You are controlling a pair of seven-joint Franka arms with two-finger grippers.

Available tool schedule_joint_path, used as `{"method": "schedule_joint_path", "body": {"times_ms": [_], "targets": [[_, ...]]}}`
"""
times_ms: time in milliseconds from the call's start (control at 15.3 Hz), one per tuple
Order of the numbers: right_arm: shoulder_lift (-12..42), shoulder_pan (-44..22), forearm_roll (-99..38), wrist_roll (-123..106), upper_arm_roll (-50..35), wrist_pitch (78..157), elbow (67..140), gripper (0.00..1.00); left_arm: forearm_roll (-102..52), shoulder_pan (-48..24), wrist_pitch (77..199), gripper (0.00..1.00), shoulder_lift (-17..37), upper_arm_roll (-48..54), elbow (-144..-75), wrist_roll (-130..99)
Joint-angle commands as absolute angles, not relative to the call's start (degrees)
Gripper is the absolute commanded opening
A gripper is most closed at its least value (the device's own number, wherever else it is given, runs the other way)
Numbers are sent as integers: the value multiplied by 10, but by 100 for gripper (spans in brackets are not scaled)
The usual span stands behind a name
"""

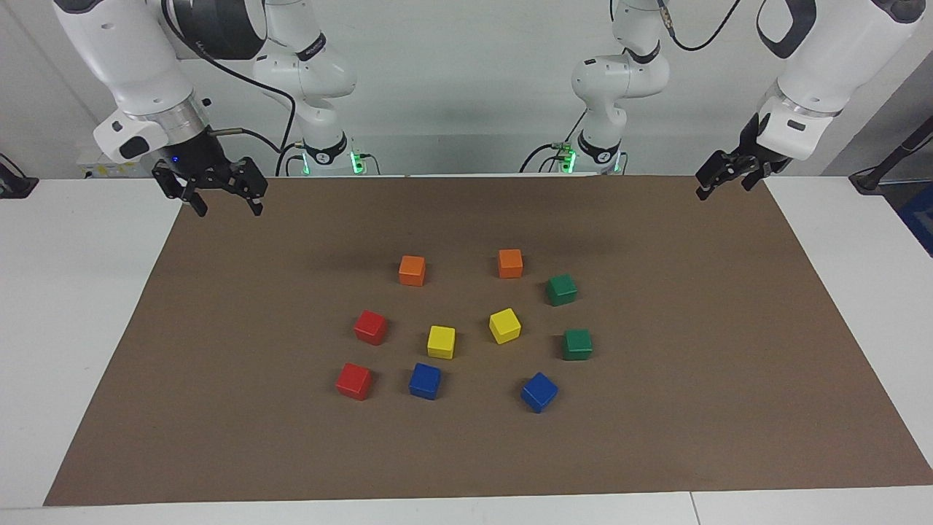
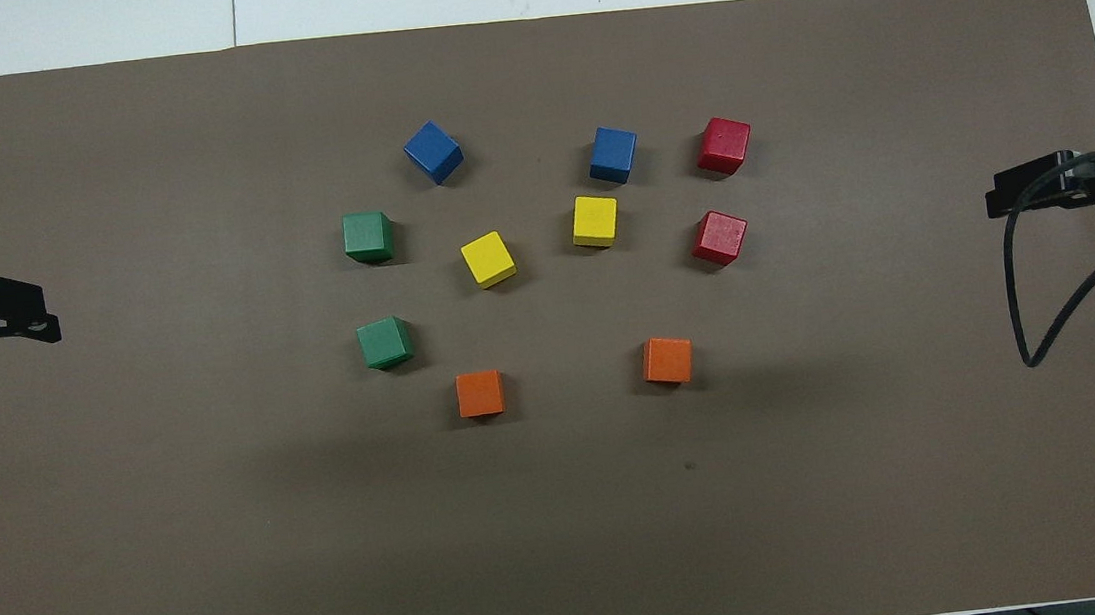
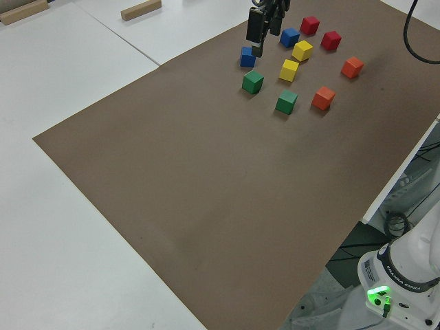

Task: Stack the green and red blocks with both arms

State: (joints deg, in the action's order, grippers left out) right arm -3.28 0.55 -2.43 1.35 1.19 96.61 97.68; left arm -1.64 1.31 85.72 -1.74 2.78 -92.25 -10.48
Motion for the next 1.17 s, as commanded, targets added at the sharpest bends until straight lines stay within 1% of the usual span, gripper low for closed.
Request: {"method": "schedule_joint_path", "body": {"times_ms": [0, 717, 848, 1043, 1109], "targets": [[-41, 11, -25, 25, 11, 976, 986, 100, -13, 21, 864, 100, -35, 32, -942, -101], [-45, 19, -29, 14, 12, 965, 986, 100, -14, 21, 864, 100, -35, 32, -942, -101], [-47, 10, -30, 38, 10, 986, 1006, 100, -14, 19, 861, 100, -35, 33, -940, -98], [-41, -32, -31, 214, 5, 1060, 1057, 100, -14, 11, 888, 100, -45, 36, -947, -105], [-33, -49, -31, 252, 5, 1085, 1072, 100, -14, 0, 903, 100, -49, 38, -961, -107]]}}
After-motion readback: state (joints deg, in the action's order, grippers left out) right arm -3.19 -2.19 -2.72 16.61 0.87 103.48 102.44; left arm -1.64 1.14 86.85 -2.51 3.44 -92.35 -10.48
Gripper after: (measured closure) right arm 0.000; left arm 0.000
